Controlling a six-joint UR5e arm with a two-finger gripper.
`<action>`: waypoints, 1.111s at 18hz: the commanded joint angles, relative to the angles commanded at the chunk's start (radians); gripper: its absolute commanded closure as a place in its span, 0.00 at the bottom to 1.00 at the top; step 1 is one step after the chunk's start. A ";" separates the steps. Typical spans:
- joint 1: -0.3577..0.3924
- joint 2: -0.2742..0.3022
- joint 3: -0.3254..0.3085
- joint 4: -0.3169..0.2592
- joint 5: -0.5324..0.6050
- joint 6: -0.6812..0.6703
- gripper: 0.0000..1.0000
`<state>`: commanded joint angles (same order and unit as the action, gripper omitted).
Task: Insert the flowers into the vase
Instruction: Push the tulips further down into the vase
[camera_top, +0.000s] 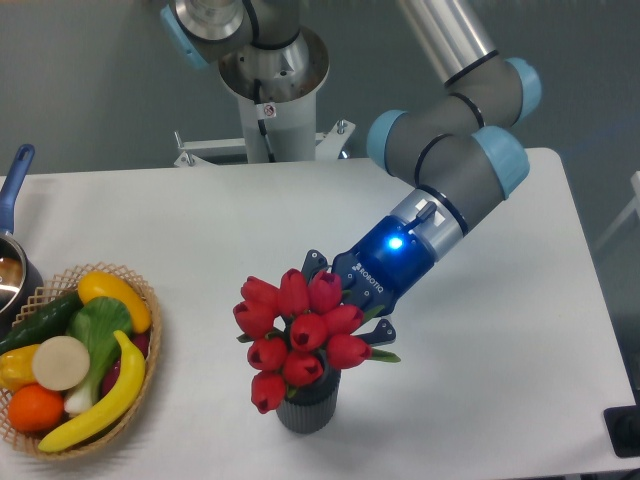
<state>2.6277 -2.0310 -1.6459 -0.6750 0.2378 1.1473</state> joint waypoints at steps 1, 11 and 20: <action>0.000 0.000 -0.011 0.000 0.000 0.011 0.82; 0.011 -0.057 -0.026 -0.002 0.003 0.068 0.73; 0.021 -0.066 -0.078 -0.002 0.006 0.107 0.31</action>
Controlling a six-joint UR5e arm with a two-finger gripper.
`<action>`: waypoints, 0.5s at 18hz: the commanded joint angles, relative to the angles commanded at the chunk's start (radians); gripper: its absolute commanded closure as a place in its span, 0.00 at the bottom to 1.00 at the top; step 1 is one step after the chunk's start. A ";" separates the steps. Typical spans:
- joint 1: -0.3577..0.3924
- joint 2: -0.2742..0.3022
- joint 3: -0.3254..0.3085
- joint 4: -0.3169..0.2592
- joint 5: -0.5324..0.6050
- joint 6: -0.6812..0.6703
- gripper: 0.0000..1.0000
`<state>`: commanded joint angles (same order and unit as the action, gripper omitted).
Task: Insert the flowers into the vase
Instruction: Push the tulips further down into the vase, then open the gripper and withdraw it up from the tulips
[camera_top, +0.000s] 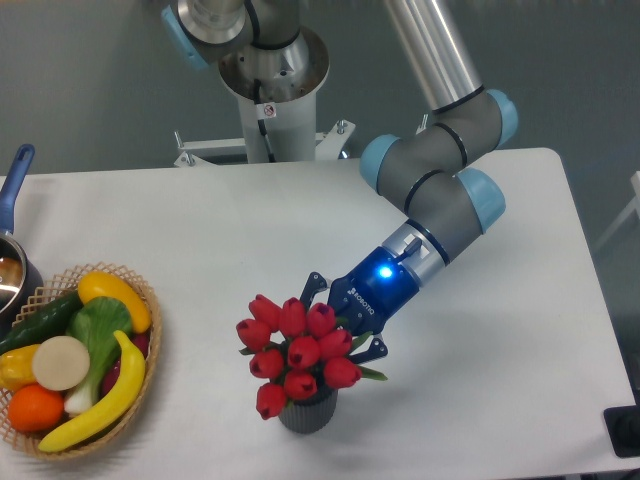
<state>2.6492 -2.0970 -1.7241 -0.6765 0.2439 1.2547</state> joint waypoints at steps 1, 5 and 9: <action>0.002 0.000 -0.009 0.000 0.002 0.006 0.25; 0.025 0.009 -0.018 0.000 0.038 0.005 0.13; 0.043 0.011 -0.018 0.000 0.038 0.002 0.08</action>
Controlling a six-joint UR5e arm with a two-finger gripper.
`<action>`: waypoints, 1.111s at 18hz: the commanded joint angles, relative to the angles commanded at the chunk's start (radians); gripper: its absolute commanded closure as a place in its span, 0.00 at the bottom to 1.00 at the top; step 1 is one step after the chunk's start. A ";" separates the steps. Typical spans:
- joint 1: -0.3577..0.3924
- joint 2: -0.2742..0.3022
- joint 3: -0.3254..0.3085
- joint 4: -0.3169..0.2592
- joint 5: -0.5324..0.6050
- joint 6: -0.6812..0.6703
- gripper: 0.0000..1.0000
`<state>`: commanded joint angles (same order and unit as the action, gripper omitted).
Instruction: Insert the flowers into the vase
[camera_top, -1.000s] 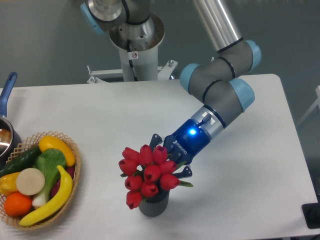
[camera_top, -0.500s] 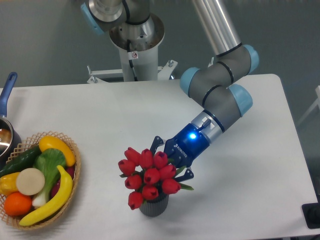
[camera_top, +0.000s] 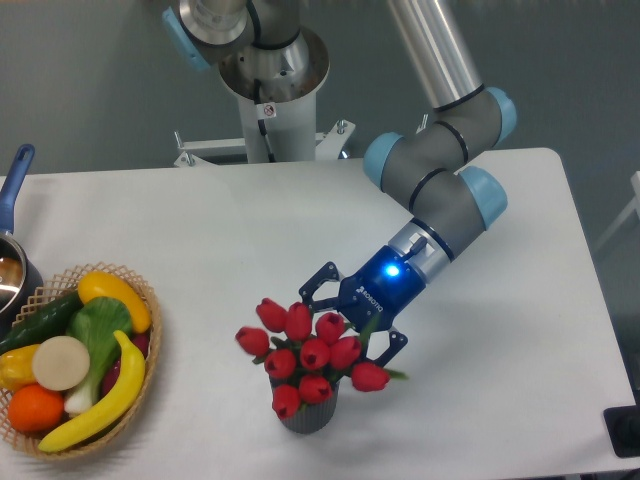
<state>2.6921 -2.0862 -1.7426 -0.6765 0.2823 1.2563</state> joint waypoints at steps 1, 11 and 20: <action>0.006 0.002 0.000 0.000 0.000 0.000 0.06; 0.101 0.026 -0.009 0.000 0.000 0.003 0.00; 0.238 0.074 0.008 0.000 0.098 0.005 0.00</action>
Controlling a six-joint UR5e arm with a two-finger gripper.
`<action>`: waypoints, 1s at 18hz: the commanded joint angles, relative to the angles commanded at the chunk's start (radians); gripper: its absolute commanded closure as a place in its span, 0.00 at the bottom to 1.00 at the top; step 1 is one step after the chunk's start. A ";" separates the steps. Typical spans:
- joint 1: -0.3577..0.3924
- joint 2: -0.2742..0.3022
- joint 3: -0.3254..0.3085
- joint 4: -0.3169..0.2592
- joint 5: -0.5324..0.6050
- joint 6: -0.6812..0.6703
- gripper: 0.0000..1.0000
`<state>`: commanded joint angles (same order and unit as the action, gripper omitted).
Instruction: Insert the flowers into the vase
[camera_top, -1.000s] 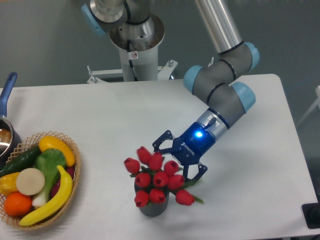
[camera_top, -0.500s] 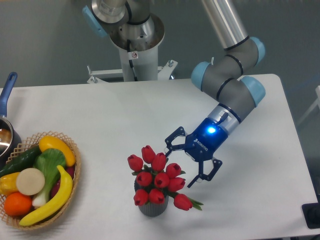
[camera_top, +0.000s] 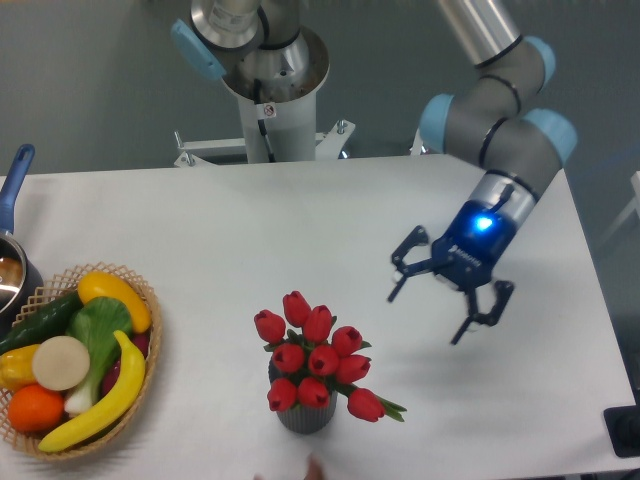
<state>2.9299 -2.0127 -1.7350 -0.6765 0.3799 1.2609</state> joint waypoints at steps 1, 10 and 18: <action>0.000 0.008 0.006 0.000 0.067 0.002 0.00; -0.006 0.040 0.009 -0.003 0.613 0.331 0.00; -0.113 0.077 0.018 -0.041 1.024 0.319 0.00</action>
<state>2.8168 -1.9359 -1.7166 -0.7179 1.4044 1.5800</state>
